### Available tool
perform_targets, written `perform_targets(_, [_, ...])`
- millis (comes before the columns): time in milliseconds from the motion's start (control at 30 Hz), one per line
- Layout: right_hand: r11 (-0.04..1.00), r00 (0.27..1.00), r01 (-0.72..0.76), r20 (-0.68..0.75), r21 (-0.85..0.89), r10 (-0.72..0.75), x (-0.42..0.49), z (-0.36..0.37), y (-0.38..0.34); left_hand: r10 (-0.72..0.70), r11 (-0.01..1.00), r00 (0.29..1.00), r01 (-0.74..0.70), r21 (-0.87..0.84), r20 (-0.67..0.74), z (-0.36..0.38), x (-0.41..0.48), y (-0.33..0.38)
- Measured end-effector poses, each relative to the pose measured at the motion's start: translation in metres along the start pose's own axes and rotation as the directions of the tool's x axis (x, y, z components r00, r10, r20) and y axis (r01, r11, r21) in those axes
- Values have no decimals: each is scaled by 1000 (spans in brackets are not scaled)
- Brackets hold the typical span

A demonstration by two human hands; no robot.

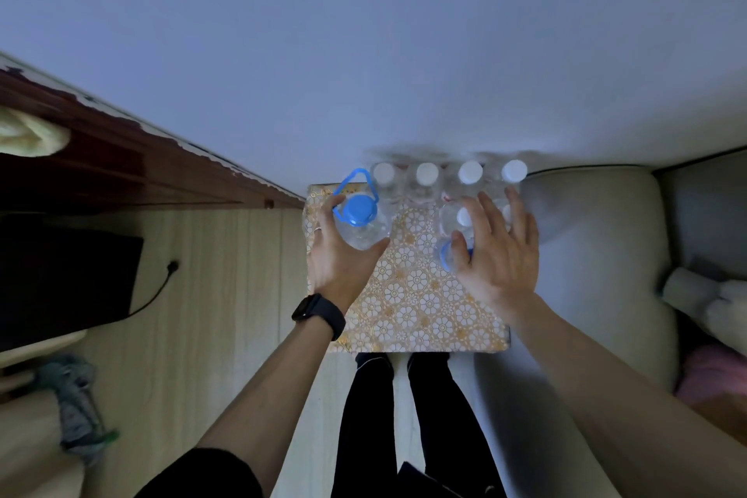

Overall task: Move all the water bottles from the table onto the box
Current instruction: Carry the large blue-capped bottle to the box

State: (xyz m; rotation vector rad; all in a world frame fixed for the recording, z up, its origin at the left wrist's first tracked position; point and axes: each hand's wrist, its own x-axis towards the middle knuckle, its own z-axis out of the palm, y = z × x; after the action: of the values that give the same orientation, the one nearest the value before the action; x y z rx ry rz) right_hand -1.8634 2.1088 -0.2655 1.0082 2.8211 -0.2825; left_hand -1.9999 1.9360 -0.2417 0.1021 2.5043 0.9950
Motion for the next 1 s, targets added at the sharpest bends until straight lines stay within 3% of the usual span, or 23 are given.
perform_targets(200, [1000,995,21,-93,15,-19,-1,4,1,15,995,991,-27,-96,-131,-9,33,7])
perform_targets(467, [1000,999,6,-47,0,-6,-1,2,-1,44,986,994,-60,-154,-101,-9,46,-9])
perform_targets(633, [1000,999,10,-51,1,-10,-1,2,0,110,985,966,-137,-103,-233,-11,39,-10])
perform_targets(800, [1000,994,30,-103,5,-30,-2,7,0,58,992,993,-70,-103,-107,-15,49,-14])
perform_targets(1000, [998,995,59,-84,28,-56,-4,4,5,179,984,976,-177,27,-120,-12,42,-16])
